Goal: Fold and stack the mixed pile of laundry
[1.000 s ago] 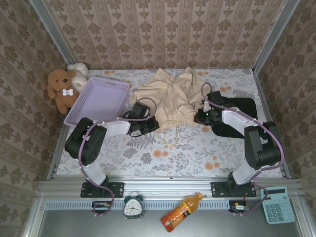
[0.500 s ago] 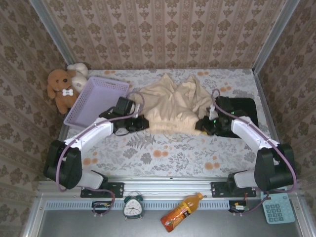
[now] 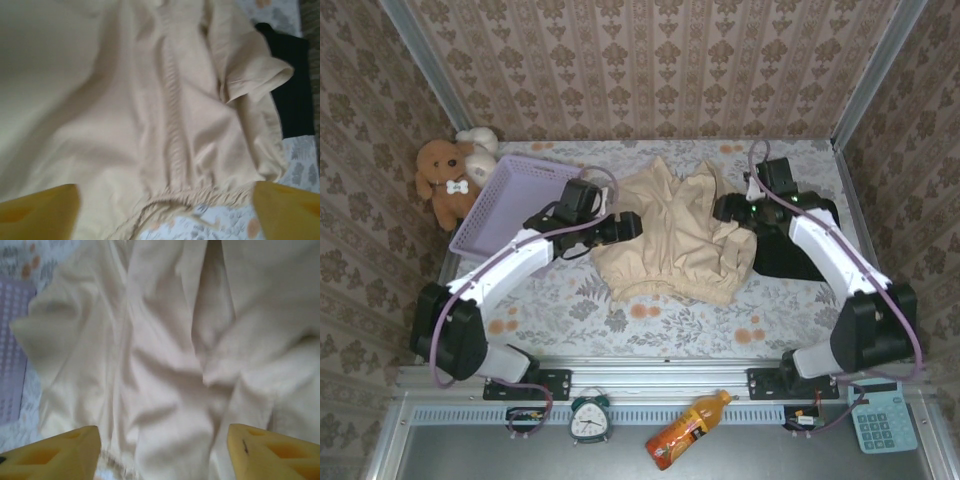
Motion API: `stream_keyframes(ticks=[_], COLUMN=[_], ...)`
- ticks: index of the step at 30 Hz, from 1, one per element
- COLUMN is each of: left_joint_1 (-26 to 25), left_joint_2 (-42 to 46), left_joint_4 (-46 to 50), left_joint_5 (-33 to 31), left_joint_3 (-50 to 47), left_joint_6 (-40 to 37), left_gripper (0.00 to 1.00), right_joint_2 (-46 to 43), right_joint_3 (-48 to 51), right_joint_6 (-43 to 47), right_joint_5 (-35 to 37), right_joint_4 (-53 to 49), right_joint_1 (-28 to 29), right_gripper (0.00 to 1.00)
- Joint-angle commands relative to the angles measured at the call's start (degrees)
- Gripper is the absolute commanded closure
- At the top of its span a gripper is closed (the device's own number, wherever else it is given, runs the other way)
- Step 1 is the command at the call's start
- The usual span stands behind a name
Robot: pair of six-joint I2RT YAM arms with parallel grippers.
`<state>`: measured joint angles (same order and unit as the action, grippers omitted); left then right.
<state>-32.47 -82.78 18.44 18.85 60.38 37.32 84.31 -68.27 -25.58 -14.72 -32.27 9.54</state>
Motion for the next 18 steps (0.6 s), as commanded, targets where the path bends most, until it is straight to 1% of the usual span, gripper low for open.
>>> stream_keyframes(ticks=[1, 3, 4, 7, 10, 11, 12, 13, 15, 16, 18], left_joint_1=[-0.64, -0.90, -1.18, -2.20, -2.25, -2.16, -1.95, -1.69, -0.75, -0.10, 1.70], left_joint_2=[-6.18, -8.74, -9.72, -11.74, -13.39, -13.86, -14.24, -14.71, -15.36, -15.71, -16.41], left_joint_4=[-10.35, -14.87, -16.54, -17.95, -16.80, -15.86, -14.96, -14.02, -12.45, -11.78, -11.29], left_joint_5=[3.04, 4.99, 5.44, 5.02, 4.16, 3.60, 3.12, 2.59, 1.23, 0.72, 0.35], left_joint_3=[-2.39, -4.47, -5.51, -7.82, -9.77, -10.27, -10.65, -11.25, -12.34, -13.12, -14.46], left_joint_6=[4.00, 6.76, 8.03, 8.84, 8.02, 7.33, 6.69, 6.03, 4.43, 3.75, 2.76], left_gripper=[0.42, 0.59, 0.65, 0.77, 0.81, 0.81, 0.82, 0.83, 0.86, 0.88, 0.90], right_joint_2=[9.35, 15.02, 17.53, 22.91, 27.78, 29.27, 30.53, 31.58, 32.52, 32.45, 31.70], right_joint_3=[-3.13, -6.59, -7.97, -9.80, -12.43, -13.51, -14.55, -15.60, -17.34, -17.85, -19.50], right_joint_6=[1.06, 1.47, 1.47, 1.52, 1.36, 1.09, 0.97, 0.83, 0.97, 1.15, 1.91], right_joint_5=[3.92, 3.10, 2.87, 3.41, 4.74, 4.92, 5.34, 5.66, 4.50, 4.19, 4.71], right_joint_4=[5.93, 6.16, 6.14, 7.76, 8.38, 8.15, 7.74, 7.27, 6.92, 6.74, 5.24], right_joint_1=[-0.05, 0.03, 0.33, 1.67, 2.66, 2.61, 2.67, 2.56, 2.36, 2.23, 1.42], right_gripper=[0.40, 0.44, 0.45, 0.45, 0.46, 0.49, 0.53, 0.61, 0.85, 1.00, 1.00])
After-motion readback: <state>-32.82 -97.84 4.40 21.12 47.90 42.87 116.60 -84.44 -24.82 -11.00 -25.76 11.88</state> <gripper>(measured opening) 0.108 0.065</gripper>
